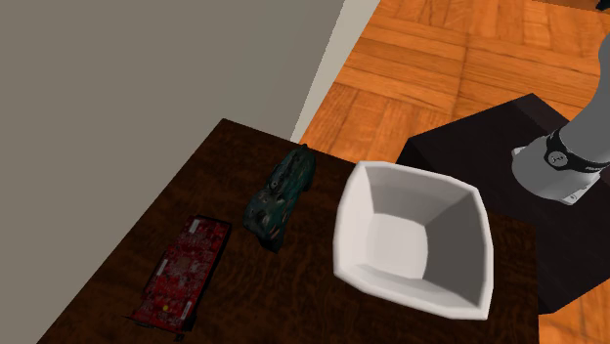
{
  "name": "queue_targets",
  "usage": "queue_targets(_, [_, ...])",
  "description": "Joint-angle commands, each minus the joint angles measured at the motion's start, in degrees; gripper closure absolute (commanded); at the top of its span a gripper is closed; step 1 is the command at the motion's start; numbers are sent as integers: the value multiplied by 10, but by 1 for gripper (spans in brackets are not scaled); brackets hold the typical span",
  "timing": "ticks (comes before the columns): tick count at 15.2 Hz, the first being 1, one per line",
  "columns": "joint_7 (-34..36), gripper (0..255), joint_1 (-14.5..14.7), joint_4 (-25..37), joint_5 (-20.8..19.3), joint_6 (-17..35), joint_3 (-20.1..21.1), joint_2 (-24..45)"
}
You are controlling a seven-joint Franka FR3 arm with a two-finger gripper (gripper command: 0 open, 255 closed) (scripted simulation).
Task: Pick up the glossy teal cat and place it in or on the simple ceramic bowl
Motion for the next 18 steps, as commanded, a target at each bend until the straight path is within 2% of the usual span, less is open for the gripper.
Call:
queue_targets(1, [0, 0, 0, 0, 0, 0, 0, 0])
queue_targets(9, [-99, 0, 7, 14, -52, 114, -36, 133])
queue_targets(18, [-196, 0, 12, 87, -87, 220, -65, 311])
